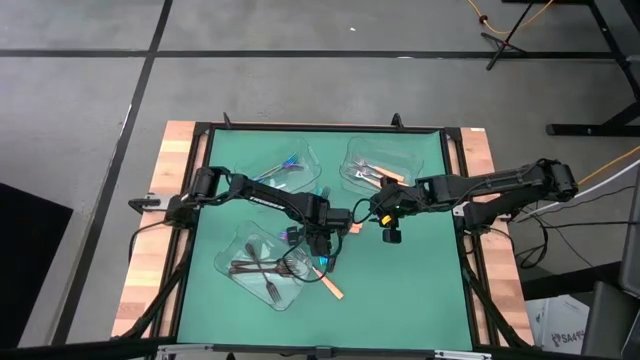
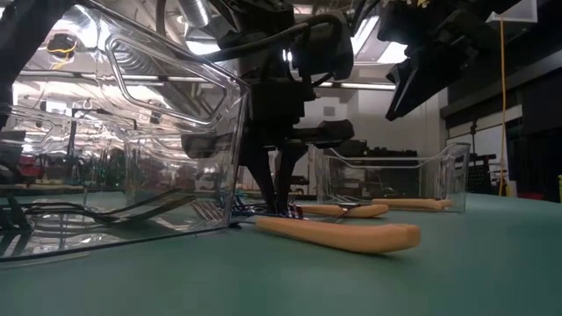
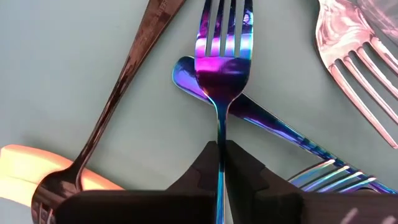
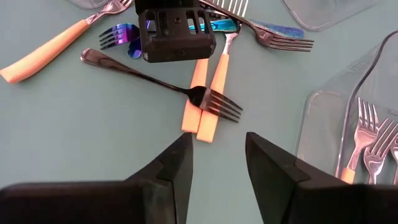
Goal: Sort silverware by color (type)
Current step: Put the blue fork into the top left transparent bin
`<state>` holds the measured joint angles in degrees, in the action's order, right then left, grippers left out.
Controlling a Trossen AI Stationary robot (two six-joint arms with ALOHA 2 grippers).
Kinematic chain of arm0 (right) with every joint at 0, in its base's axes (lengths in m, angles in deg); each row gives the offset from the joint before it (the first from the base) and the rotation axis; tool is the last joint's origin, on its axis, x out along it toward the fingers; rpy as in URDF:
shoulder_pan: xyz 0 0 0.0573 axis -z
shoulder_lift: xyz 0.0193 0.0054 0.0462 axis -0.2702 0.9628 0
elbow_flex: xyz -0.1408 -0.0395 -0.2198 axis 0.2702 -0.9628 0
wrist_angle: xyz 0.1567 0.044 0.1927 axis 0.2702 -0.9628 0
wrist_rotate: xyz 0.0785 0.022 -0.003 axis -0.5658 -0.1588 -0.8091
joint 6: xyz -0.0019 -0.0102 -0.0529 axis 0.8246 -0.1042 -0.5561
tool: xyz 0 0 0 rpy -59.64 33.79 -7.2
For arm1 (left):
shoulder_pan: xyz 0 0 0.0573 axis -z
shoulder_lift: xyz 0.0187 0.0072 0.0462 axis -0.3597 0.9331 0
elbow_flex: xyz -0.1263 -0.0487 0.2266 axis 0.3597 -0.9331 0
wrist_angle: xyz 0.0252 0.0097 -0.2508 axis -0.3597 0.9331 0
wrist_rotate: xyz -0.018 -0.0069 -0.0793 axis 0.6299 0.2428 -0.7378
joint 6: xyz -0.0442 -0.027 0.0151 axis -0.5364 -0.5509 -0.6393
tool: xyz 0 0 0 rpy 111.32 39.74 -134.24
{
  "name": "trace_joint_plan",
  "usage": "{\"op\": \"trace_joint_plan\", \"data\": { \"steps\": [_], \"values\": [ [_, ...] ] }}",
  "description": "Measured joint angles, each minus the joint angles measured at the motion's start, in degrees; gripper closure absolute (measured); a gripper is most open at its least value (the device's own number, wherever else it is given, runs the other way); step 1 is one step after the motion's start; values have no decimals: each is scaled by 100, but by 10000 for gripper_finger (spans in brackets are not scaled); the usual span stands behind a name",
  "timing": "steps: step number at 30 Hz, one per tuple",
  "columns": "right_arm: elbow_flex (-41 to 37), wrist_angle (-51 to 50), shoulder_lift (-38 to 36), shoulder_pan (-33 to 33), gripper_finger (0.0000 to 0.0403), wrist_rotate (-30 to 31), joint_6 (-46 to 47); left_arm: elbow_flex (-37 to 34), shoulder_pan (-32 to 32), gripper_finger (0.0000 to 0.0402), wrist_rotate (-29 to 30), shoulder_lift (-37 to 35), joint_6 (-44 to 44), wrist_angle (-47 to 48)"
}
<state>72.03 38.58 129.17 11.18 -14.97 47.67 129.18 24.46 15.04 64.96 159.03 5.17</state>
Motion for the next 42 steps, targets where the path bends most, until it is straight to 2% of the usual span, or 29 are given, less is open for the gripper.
{"op": "trace_joint_plan", "data": {
  "steps": [7, 12, 31, 39, 42],
  "values": [
    [0, -4, 2, 0, 267, 71, -2, 81, 13, 394, 33, -13, -394, 160],
    [0, -2, 4, 0, 267, 321, -4, 462, 15, 394, 36, -74, -908, 573],
    [0, -18, 15, 2, 267, 345, 0, 3120, -21, 393, 26, -256, -2646, 3071],
    [0, -111, 15, 0, 267, 343, 0, 4059, -292, 393, 417, -257, -3836, 4435],
    [0, -114, 15, 0, 267, 343, 0, 4140, -459, 393, 522, -317, -4207, 4482]
  ]
}}
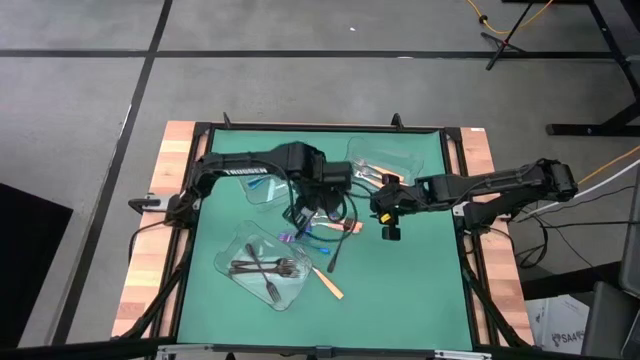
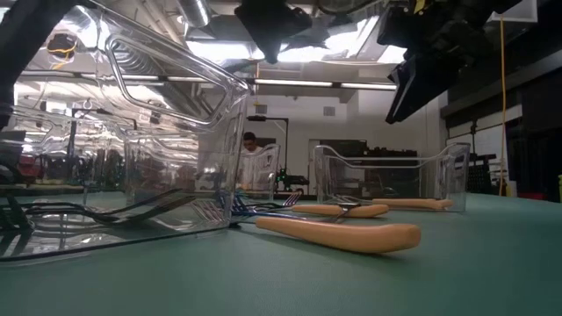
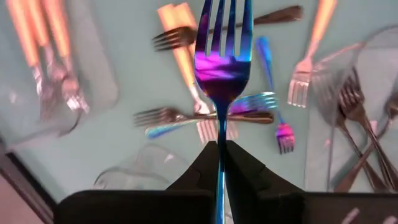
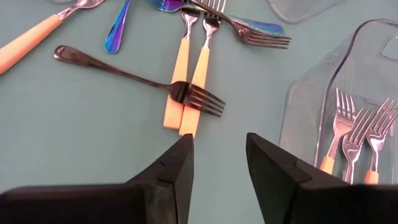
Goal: Sort silverware by color (type)
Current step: Put the blue fork into the top left transparent bin
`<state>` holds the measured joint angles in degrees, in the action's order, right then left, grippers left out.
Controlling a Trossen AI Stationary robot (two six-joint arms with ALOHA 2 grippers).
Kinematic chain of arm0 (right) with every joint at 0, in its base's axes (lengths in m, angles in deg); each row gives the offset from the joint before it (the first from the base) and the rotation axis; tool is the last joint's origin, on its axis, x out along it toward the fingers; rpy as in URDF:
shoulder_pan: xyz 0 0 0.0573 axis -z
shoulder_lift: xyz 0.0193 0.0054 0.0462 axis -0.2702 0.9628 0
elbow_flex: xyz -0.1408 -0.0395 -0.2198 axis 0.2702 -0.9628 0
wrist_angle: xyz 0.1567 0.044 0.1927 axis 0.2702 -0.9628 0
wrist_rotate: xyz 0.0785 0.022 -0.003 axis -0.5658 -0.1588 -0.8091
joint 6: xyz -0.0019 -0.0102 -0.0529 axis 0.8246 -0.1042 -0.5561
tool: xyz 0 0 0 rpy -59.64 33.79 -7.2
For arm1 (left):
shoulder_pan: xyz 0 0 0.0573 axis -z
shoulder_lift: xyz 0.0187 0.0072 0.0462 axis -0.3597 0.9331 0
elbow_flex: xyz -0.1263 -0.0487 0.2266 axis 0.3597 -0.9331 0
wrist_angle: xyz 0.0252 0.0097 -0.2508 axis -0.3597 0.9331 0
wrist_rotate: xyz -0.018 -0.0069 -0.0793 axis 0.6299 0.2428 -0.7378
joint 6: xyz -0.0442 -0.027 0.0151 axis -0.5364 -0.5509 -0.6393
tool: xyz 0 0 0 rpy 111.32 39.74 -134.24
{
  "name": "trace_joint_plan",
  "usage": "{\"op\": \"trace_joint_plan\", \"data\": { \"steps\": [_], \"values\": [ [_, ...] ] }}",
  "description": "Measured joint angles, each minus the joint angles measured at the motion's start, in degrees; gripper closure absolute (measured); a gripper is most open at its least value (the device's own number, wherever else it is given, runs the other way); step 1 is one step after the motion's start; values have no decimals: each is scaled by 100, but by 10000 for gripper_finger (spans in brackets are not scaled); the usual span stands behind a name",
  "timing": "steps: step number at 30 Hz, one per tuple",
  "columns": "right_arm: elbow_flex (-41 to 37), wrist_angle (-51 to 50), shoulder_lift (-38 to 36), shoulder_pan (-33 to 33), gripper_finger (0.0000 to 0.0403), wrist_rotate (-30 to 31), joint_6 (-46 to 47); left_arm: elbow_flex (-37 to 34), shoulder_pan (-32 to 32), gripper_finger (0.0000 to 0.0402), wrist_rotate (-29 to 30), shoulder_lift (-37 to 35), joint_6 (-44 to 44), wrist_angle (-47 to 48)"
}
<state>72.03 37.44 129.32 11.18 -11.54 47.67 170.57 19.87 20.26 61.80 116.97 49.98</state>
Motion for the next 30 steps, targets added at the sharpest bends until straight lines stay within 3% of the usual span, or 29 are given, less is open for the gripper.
{"op": "trace_joint_plan", "data": {
  "steps": [21, 27, 30],
  "values": [
    [0, -301, 0, 0, 267, -33, -2, -12, -2124, 393, 112, -112, -1831, 7],
    [0, -302, 0, 0, 267, -28, -2, -531, -2381, 393, 127, -112, -2761, 8],
    [0, -302, 0, 0, 267, -28, -2, -978, -2411, 393, 447, -112, -3161, 13]
  ]
}}
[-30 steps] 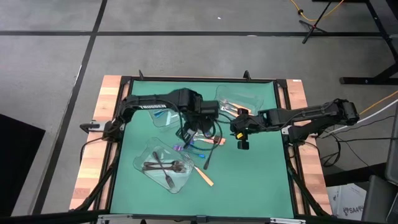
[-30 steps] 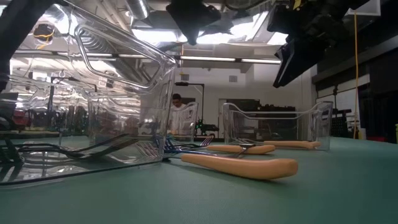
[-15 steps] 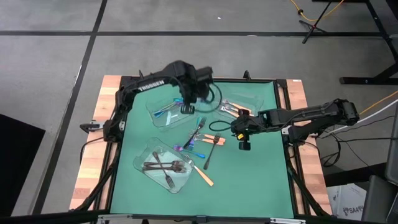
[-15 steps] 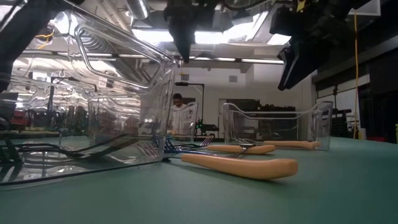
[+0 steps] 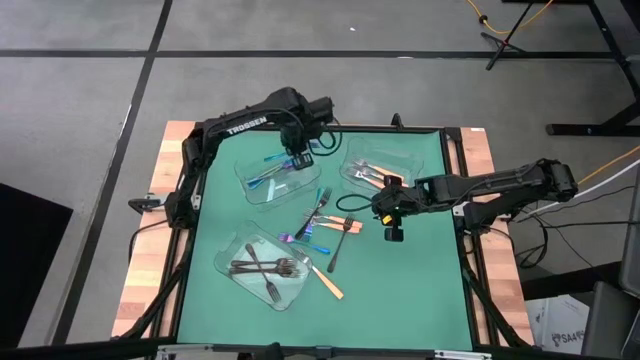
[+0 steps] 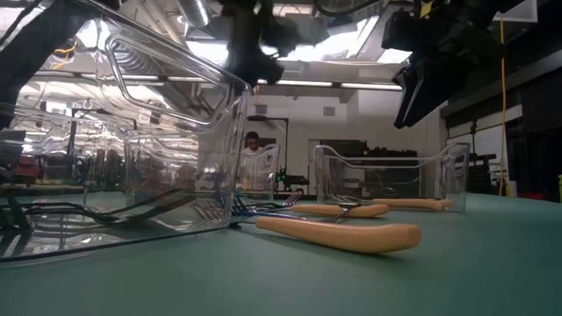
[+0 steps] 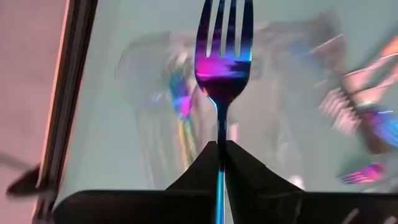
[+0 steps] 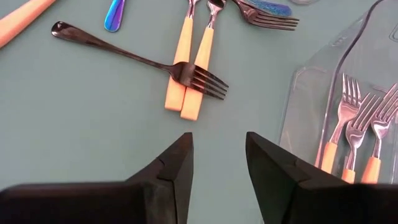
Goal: Sort silverware by color (type)
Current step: Put the blue fork into the top left transparent bin
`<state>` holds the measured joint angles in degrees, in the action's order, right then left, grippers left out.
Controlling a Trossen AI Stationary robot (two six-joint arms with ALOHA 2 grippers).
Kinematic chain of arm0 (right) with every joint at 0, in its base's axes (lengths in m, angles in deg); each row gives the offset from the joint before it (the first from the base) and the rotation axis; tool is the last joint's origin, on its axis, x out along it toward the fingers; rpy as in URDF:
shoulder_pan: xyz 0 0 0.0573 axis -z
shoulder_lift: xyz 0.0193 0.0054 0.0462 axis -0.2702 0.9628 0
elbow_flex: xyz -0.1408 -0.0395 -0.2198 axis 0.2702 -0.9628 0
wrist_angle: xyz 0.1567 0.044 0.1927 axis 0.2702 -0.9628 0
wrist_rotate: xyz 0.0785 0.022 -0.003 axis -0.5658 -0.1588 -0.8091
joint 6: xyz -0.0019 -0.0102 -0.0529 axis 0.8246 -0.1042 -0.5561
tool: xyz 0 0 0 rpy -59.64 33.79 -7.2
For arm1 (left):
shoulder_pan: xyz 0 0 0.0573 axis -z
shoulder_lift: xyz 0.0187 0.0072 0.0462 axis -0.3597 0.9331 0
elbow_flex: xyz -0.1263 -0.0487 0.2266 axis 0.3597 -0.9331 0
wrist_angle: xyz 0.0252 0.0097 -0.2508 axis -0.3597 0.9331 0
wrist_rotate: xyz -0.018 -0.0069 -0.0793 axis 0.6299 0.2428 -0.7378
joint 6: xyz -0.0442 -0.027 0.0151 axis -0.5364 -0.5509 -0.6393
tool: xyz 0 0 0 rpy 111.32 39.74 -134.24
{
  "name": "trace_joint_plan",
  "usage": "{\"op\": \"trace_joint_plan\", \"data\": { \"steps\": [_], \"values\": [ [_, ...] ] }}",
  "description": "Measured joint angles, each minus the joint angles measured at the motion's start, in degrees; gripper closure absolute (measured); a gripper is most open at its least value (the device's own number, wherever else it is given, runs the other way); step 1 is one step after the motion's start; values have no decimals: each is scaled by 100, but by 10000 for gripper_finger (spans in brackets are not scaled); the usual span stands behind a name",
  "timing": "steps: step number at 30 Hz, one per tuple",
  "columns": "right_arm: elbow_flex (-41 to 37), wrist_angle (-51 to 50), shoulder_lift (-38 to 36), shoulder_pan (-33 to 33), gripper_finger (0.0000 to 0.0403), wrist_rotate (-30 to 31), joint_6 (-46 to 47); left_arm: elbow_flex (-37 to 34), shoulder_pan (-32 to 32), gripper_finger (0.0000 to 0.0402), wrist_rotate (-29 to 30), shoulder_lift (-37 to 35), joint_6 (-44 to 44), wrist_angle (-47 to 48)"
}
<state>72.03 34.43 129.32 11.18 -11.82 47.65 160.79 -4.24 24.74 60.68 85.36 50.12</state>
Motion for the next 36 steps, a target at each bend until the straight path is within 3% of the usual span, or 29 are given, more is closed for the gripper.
{"op": "trace_joint_plan", "data": {
  "steps": [6, 15, 36],
  "values": [
    [0, 6, 0, 0, 267, 2, 2, -1027, 4, 393, 268, 0, -187, -97],
    [0, 20, 0, 0, 267, 2, 2, -2323, 26, 393, 269, 2, 3, -1242],
    [0, 22, 0, 0, 267, 4, 2, -3443, 20, 393, 202, -14, 42, -2288]
  ]
}}
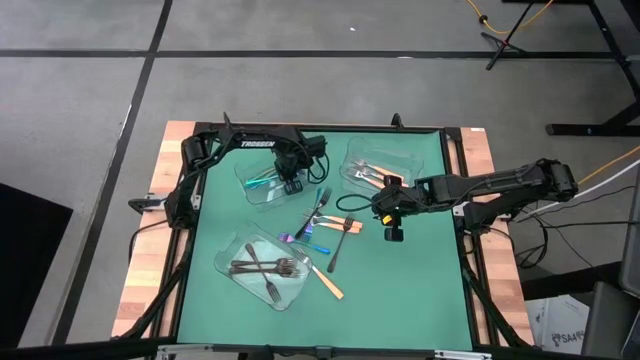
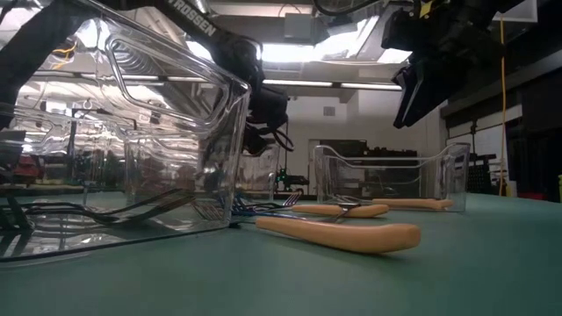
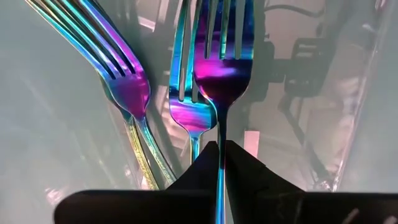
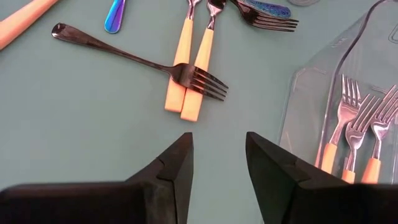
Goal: Sort silverware by color (type)
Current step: Put the blue fork into the top left transparent bin, then put the black fork into the bottom transparent bin
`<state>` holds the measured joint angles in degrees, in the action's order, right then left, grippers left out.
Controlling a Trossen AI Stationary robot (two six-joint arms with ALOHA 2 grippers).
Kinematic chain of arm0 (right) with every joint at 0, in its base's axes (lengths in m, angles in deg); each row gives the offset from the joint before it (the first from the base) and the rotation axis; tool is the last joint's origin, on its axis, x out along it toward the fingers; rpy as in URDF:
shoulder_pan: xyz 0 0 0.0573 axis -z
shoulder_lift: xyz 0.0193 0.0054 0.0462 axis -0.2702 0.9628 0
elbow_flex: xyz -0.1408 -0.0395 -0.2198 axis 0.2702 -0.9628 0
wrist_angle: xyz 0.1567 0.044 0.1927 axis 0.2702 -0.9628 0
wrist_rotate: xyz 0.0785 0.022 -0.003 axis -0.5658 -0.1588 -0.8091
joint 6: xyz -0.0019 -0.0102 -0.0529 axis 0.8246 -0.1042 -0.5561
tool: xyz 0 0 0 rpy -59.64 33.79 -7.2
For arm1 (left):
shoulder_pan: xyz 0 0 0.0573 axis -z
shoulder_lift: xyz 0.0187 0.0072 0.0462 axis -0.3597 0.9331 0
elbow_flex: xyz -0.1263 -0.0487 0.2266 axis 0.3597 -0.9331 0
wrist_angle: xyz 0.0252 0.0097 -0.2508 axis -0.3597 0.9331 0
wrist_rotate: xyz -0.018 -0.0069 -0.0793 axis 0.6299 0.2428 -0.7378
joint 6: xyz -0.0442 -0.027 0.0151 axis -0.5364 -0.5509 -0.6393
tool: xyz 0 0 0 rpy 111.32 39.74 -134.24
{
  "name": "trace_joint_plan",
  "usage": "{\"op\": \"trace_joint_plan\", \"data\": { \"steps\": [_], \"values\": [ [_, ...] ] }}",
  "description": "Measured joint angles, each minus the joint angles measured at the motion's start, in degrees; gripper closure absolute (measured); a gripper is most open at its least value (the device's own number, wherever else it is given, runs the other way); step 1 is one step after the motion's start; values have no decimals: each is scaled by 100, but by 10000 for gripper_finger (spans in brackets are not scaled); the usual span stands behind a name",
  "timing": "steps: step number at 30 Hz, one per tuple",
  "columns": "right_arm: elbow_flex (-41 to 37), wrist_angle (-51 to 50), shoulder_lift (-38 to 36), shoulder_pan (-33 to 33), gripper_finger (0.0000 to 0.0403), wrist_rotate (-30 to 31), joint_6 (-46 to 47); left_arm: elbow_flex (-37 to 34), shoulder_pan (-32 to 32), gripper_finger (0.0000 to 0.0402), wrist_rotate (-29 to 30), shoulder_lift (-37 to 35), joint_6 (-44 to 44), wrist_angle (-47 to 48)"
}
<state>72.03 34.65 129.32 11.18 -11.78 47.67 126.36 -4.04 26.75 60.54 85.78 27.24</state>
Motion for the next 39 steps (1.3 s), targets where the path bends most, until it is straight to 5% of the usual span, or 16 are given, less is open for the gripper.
{"op": "trace_joint_plan", "data": {
  "steps": [10, 26, 39],
  "values": [
    [0, 2, 0, 0, 267, 0, 0, -20, 28, 390, -45, -2, -17, -26],
    [0, 2, 0, 0, 267, -1, 0, -22, 31, 315, -43, 9, -23, -39],
    [0, 0, 0, 0, 267, 0, -2, 287, 101, 321, -346, 46, -221, 285]
  ]
}}
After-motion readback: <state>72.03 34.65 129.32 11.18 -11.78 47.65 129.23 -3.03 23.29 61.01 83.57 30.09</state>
